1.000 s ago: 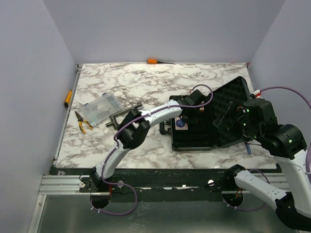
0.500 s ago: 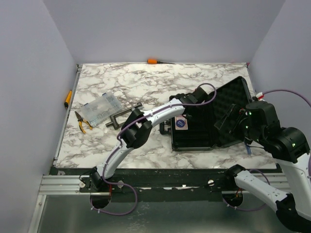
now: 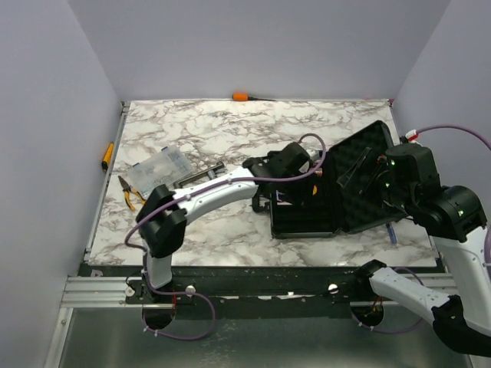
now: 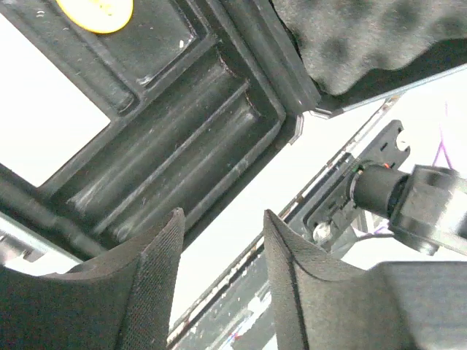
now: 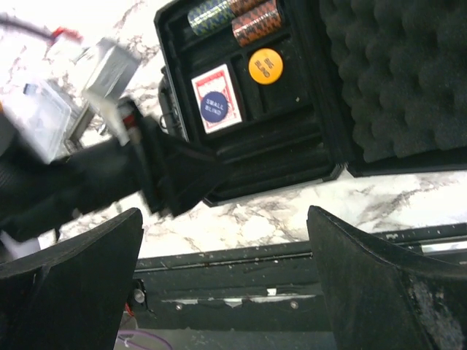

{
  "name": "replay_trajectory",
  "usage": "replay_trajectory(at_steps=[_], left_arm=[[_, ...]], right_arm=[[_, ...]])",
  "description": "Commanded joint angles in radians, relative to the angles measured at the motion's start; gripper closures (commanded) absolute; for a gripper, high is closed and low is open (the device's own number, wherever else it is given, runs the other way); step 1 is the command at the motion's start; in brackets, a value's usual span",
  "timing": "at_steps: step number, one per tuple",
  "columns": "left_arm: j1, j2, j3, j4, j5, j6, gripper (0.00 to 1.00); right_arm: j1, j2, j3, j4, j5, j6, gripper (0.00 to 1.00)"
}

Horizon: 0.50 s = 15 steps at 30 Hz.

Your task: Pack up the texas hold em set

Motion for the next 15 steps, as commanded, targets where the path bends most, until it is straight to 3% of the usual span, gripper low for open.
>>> replay_trajectory(at_steps=[1,15], left_arm=[[0.024,-0.214,-0.183,0.034,-0.08,0.037,0.47],[0.219,-0.703,-0.588,0.016,-0.171,0.018,0.14]], right_arm=[[0.005,0.054,0.058,0.079,0.033,0.005,0.04],[0.005,0.296,0.22,0.209,0.022,-0.094,0.0]])
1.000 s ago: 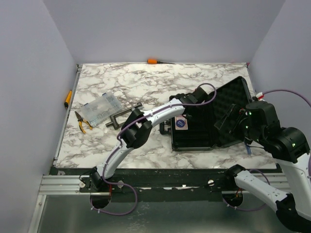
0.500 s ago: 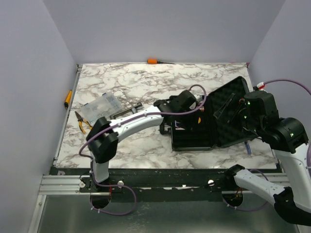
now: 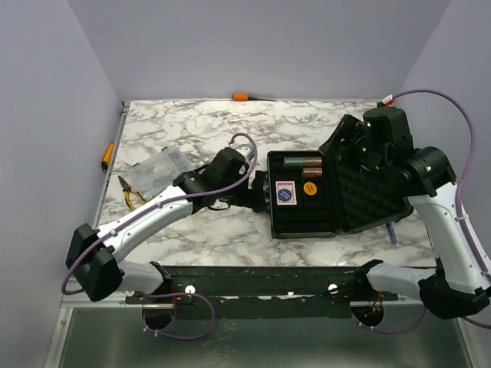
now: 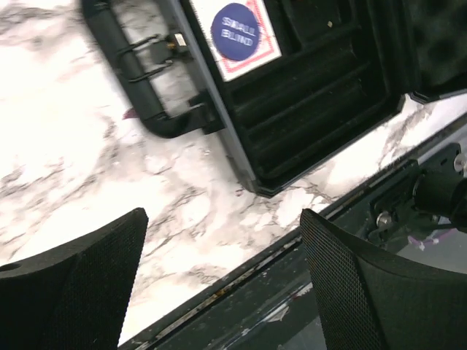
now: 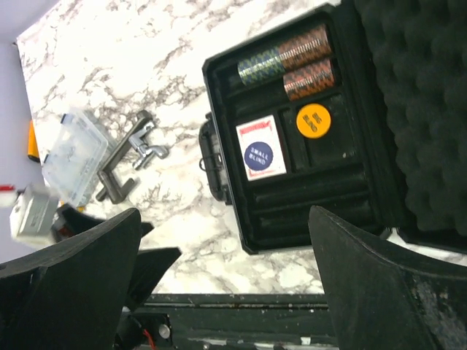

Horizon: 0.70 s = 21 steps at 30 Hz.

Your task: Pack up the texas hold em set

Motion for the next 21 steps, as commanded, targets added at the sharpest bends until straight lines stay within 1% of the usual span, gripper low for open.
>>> replay_trajectory(at_steps=[1,5,8,9,11,12,14,15,17,19,21], left_arm=[[0.077,-0.153,-0.086,-0.011,-0.04,0.005,0.13],[0.128,-0.268,-0.149,-0.047,-0.06,-0.003,0.12],[0.147,-0.332,-0.203,-0.068,-0.066,-0.006,0.12],[0.151,-0.349,-0.216,-0.078,-0.068,-0.006,0.12],[0.157,-0.375,-0.241,-0.095,-0.073,-0.007,0.12],[0.16,-0.386,-0.252,-0.101,-0.072,-0.008,0.12],[0.162,-0.404,-0.266,-0.11,-0.066,-0.008,0.13],[0.163,-0.411,-0.27,-0.111,-0.065,-0.01,0.13],[0.164,-0.422,-0.273,-0.115,-0.06,-0.013,0.12],[0.163,-0.427,-0.275,-0.122,-0.059,-0.02,0.13],[0.164,-0.437,-0.282,-0.124,-0.052,-0.034,0.13]], right_arm=[[0.004,0.088,0.097,0.043,0.035,-0.075,0.0],[0.002,0.2,0.209,-0.005,0.115,-0.139,0.0],[-0.047,0.271,0.267,-0.029,0.13,-0.178,0.0],[-0.081,0.288,0.276,-0.03,0.109,-0.189,0.0],[-0.189,0.32,0.287,-0.029,0.046,-0.201,0.0],[-0.265,0.333,0.288,-0.028,0.013,-0.206,0.0],[-0.392,0.35,0.284,-0.027,-0.008,-0.206,0.0],[-0.454,0.359,0.282,-0.031,-0.003,-0.196,0.0],[-0.527,0.372,0.271,-0.05,0.057,-0.144,0.01],[-0.586,0.375,0.238,-0.066,0.102,-0.059,0.04],[-0.664,0.353,0.167,-0.047,0.084,0.012,0.07]])
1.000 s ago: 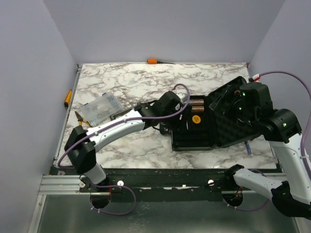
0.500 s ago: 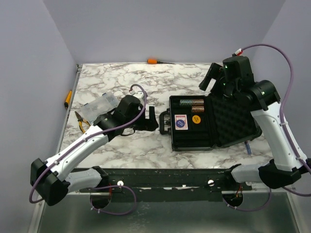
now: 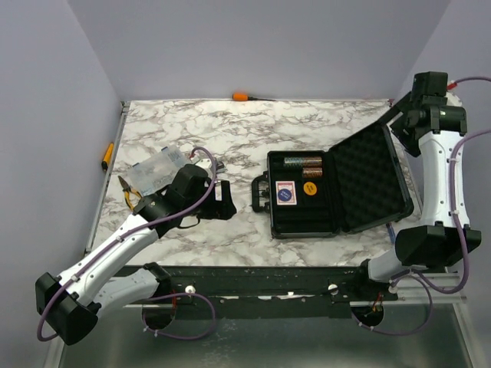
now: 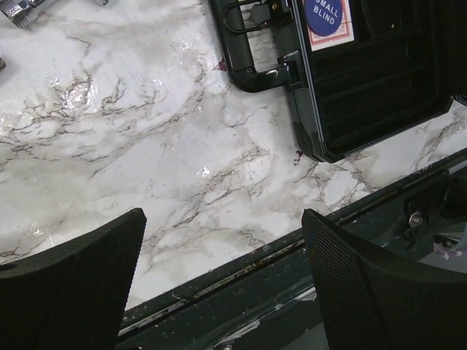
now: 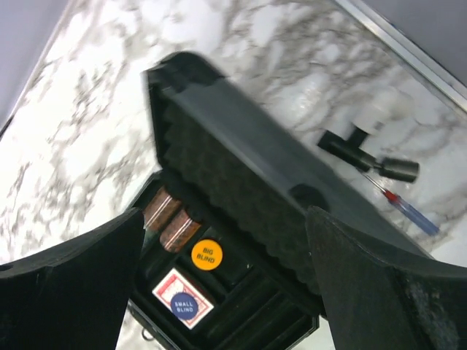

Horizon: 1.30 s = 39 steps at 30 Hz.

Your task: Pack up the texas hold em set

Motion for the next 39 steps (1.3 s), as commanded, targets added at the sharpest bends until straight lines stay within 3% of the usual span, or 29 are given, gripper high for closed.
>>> replay_trajectory(at_steps=[1,7,17,25,34,39], left_arm=[[0.004,-0.039,-0.022,-0.021,0.0,-0.034,0.13],[0.005,0.003,0.009,-0.022,0.033,-0.043,0.14],[0.006,0.042,0.038,-0.022,0.048,-0.014,0.15],[0.006,0.045,0.025,-0.016,0.055,-0.017,0.15],[0.006,0.083,0.049,-0.004,0.053,0.012,0.16],[0.005,0.104,0.062,0.005,0.055,0.018,0.16]], right_arm=[[-0.126,-0.043,-0.109,-0.035,0.043,0.166,0.08],[-0.197,-0.039,-0.206,-0.085,0.188,0.34,0.17],[-0.262,-0.084,-0.526,0.089,-0.162,0.264,0.24],[-0.262,-0.128,-0.527,0.105,-0.293,0.204,0.24],[-0.259,-0.153,-0.57,0.197,-0.639,0.135,0.28],[-0.234,-0.168,-0.608,0.246,-0.727,0.122,0.29]])
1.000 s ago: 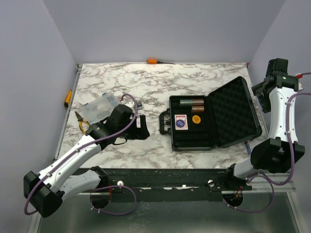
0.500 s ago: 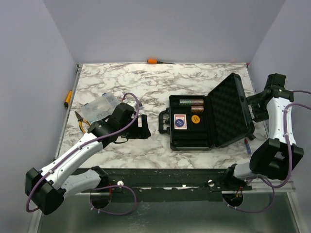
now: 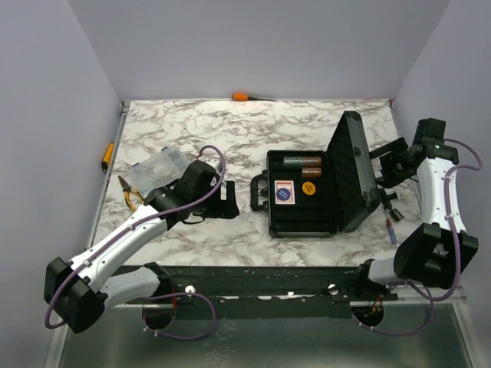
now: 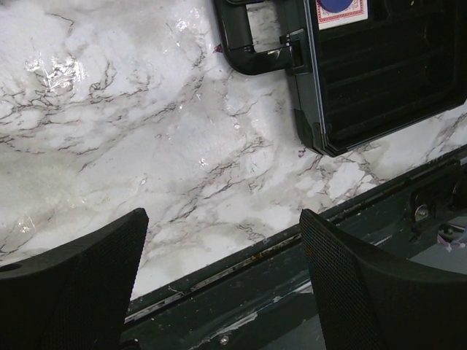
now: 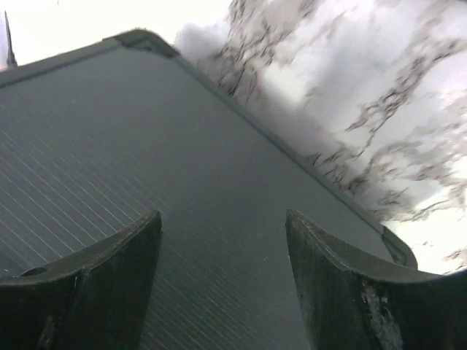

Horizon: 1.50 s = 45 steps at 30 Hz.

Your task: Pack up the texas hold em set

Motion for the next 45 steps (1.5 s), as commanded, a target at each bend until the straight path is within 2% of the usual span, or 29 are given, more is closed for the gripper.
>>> replay_trajectory(at_steps=[1,6,12,17,25,32,43,45], left_arm=[[0.006,0.013,0.037,0.024,0.02,0.023,0.16],[0.007,0.027,0.043,0.029,0.019,0.028,0.16],[0.01,0.038,0.059,0.029,0.009,0.035,0.16],[0.02,0.044,0.071,0.029,-0.001,0.04,0.16],[0.033,0.089,0.107,0.028,-0.008,0.045,0.17],[0.049,0.176,0.169,0.042,-0.021,0.033,0.18],[0.092,0.31,0.254,0.062,0.071,0.003,0.23],[0.096,0.323,0.252,0.082,0.087,0.003,0.23]], right_arm=[[0.032,-0.03,-0.042,0.053,-0.173,-0.037,0.29],[0.095,-0.042,-0.1,0.116,-0.211,-0.002,0.3],[0.204,-0.015,-0.11,0.135,-0.17,0.016,0.3],[0.218,-0.009,-0.125,0.136,-0.154,0.001,0.3],[0.235,0.013,-0.077,0.162,-0.191,-0.062,0.3],[0.387,0.071,0.007,0.208,-0.212,-0.099,0.31],[0.562,0.159,-0.011,0.316,-0.276,-0.095,0.63],[0.595,0.176,-0.011,0.318,-0.268,-0.098,0.66]])
